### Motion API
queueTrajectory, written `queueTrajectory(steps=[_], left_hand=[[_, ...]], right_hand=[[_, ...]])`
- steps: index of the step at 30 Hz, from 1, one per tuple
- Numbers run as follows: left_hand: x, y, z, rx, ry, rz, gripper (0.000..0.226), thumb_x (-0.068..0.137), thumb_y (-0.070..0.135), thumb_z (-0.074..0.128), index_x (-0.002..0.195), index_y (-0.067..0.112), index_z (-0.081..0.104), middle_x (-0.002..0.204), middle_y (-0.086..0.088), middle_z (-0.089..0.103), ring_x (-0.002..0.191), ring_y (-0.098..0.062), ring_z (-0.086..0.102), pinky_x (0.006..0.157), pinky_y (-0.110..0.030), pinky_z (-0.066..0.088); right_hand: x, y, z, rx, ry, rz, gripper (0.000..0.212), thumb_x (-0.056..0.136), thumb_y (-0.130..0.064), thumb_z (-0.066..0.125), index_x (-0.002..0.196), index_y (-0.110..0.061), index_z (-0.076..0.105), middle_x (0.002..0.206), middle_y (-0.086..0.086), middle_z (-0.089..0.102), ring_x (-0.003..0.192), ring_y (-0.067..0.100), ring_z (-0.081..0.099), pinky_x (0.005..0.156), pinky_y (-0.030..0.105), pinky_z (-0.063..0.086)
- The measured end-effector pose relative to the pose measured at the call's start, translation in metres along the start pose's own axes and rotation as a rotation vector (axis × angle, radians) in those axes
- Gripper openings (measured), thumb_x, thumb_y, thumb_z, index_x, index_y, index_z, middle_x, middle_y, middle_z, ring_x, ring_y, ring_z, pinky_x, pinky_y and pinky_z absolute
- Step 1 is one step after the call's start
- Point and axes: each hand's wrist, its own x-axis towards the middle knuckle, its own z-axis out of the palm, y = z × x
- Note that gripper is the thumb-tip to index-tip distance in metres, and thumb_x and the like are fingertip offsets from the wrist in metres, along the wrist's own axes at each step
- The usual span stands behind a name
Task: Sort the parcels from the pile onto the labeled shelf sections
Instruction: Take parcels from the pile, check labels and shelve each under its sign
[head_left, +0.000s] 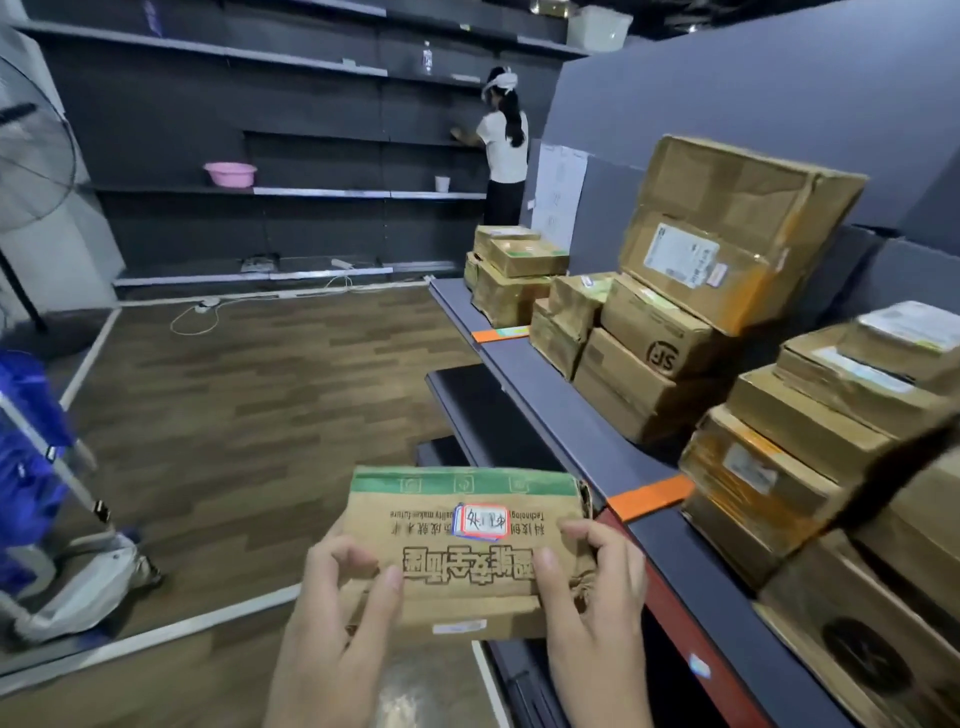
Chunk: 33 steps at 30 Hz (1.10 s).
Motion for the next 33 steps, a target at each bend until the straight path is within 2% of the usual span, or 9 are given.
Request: queueTrajectory(steps=[4,7,10,13,17,21,24,29,33], left_hand=[[0.065,-0.013,-0.007,-0.001,-0.034,0.004,0.032,0.087,0.018,0.064,0.083,0.044,0.046,0.109,-0.002,0.060,0.085,0.010,0.054,0.069,0.001,0.034],[0.112,-0.026,-0.003,-0.021,-0.050,-0.023,0.018,0.076,0.038,0.059,0.084,0.047,0.046,0.103,0.018,0.060,0.088,0.007,0.054,0.067,0.001,0.035],[0.169,-0.042,0.005,-0.013,-0.062,-0.029,0.022,0.083,0.033,0.062,0.083,0.048,0.046,0.099,0.034,0.056,0.087,0.009,0.053,0.068,0.001,0.035],[0.228,-0.053,0.022,0.005,-0.076,-0.022,0.029,0.088,0.023,0.063,0.083,0.046,0.045,0.095,0.030,0.057,0.083,0.006,0.054,0.065,-0.002,0.035],[0.310,-0.057,0.055,0.001,-0.114,-0.018,0.018,0.081,0.049,0.062,0.082,0.045,0.045,0.091,0.031,0.058,0.078,0.005,0.055,0.061,-0.002,0.036],[0.385,-0.062,0.086,0.002,-0.170,-0.005,0.021,0.084,0.034,0.067,0.083,0.041,0.047,0.090,0.015,0.064,0.070,0.001,0.055,0.059,-0.004,0.035],[0.429,-0.061,0.108,-0.021,-0.222,-0.002,0.018,0.082,0.050,0.062,0.086,0.040,0.047,0.088,0.020,0.065,0.067,-0.004,0.055,0.057,-0.007,0.036],[0.495,-0.052,0.148,-0.087,-0.344,0.068,0.018,0.076,0.047,0.061,0.083,0.040,0.046,0.086,0.025,0.059,0.069,0.002,0.051,0.062,-0.011,0.035],[0.551,-0.045,0.185,-0.114,-0.485,0.130,0.021,0.091,0.020,0.059,0.086,0.036,0.046,0.088,0.020,0.060,0.079,-0.002,0.053,0.074,-0.020,0.040]], right_hand=[[0.039,0.001,0.045,-0.013,-0.025,0.033,0.032,0.073,-0.062,0.049,0.103,-0.049,0.050,0.112,-0.033,0.039,0.113,0.001,0.039,0.087,0.007,0.032],[0.072,0.009,0.079,-0.030,-0.026,0.047,0.031,0.074,-0.062,0.048,0.101,-0.047,0.051,0.113,-0.033,0.039,0.115,-0.002,0.037,0.087,0.007,0.031],[0.110,0.020,0.114,-0.029,-0.003,0.075,0.031,0.073,-0.063,0.047,0.101,-0.050,0.049,0.113,-0.033,0.039,0.116,-0.004,0.036,0.086,0.005,0.031],[0.154,0.032,0.146,-0.004,0.034,0.101,0.032,0.072,-0.064,0.047,0.102,-0.054,0.047,0.113,-0.032,0.040,0.116,-0.002,0.037,0.086,0.006,0.032],[0.224,0.054,0.181,-0.006,0.088,0.134,0.031,0.072,-0.066,0.047,0.101,-0.056,0.046,0.114,-0.034,0.038,0.117,0.006,0.042,0.088,0.029,0.039],[0.286,0.069,0.206,-0.034,0.163,0.147,0.032,0.073,-0.065,0.047,0.103,-0.054,0.046,0.115,-0.032,0.038,0.118,0.010,0.043,0.093,0.036,0.040],[0.324,0.079,0.215,-0.064,0.193,0.176,0.034,0.074,-0.064,0.047,0.105,-0.050,0.048,0.115,-0.028,0.038,0.120,0.012,0.043,0.096,0.040,0.042],[0.378,0.088,0.220,-0.129,0.304,0.174,0.028,0.078,-0.057,0.048,0.102,-0.043,0.050,0.116,-0.025,0.039,0.121,0.006,0.041,0.094,0.004,0.027],[0.421,0.091,0.222,-0.204,0.398,0.201,0.026,0.081,-0.058,0.044,0.103,-0.045,0.047,0.120,-0.019,0.038,0.119,-0.005,0.035,0.092,-0.001,0.022]])
